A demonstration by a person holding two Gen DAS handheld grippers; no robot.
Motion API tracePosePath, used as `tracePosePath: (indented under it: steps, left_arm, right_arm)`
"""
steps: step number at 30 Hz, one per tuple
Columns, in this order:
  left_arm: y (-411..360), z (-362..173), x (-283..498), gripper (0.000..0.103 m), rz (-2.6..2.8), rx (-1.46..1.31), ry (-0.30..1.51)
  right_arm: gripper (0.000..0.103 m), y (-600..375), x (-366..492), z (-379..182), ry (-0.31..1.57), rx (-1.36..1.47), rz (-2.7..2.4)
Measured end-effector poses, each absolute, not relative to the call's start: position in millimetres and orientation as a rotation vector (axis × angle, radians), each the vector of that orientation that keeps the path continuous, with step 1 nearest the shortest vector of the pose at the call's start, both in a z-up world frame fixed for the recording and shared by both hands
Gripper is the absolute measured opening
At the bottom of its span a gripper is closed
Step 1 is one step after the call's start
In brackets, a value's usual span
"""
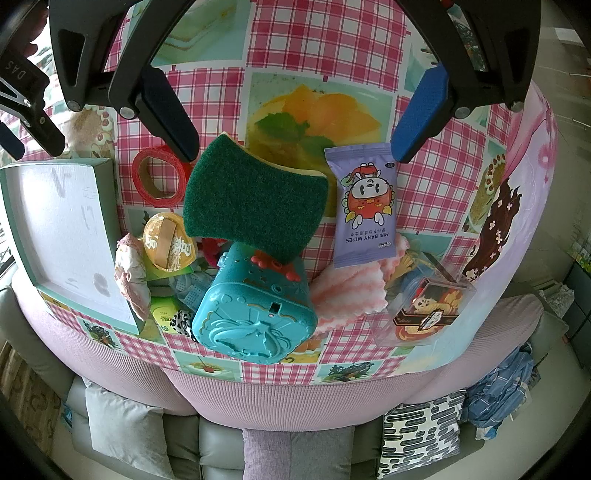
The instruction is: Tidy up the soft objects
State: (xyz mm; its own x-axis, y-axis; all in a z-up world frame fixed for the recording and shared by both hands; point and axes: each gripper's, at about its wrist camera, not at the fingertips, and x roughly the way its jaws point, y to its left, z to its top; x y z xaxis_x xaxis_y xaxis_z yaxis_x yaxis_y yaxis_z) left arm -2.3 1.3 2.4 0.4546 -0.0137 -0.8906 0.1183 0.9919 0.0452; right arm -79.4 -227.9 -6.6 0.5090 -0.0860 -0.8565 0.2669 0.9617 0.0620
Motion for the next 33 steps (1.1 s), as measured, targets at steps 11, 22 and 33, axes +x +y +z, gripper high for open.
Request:
tracePosePath:
  steps: [11, 22, 33]
  left_arm:
    - [1.1, 2.1, -2.2, 0.103, -0.081, 0.106, 1.096]
    - [1.0, 2.3, -2.6, 0.103, -0.081, 0.106, 1.095]
    - [1.0, 2.4, -2.8, 0.103, -0.081, 0.105, 1.095]
  right_arm:
    - [0.103, -228.2, -79.7, -7.2, 1.018, 0.195, -0.214]
    - [0.103, -228.7, -79.2, -8.8, 1.019, 0.195, -0.214]
    - [0.103, -227.8, -79.0, -8.6, 1.019, 0.194, -0.214]
